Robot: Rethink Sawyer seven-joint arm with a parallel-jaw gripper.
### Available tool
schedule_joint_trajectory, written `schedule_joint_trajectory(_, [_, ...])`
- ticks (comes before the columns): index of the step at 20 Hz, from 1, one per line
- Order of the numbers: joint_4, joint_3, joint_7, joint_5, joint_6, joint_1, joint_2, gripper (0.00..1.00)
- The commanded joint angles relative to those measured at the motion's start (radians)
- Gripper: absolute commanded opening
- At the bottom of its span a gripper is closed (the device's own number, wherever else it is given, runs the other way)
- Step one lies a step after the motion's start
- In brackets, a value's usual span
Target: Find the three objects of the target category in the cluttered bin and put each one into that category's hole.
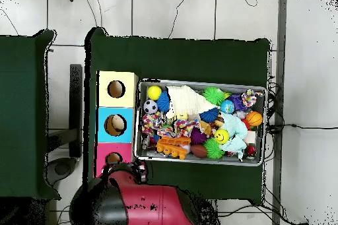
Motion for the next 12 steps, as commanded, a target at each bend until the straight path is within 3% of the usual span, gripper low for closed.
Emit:
schedule_joint_trajectory(1, [-0.082,0.102,-0.013,-0.05,-0.103,-0.082,0.06,1.0])
schedule_joint_trajectory(12, [-0.107,0.173,0.003,-0.037,-0.152,-0.155,0.074,1.0])
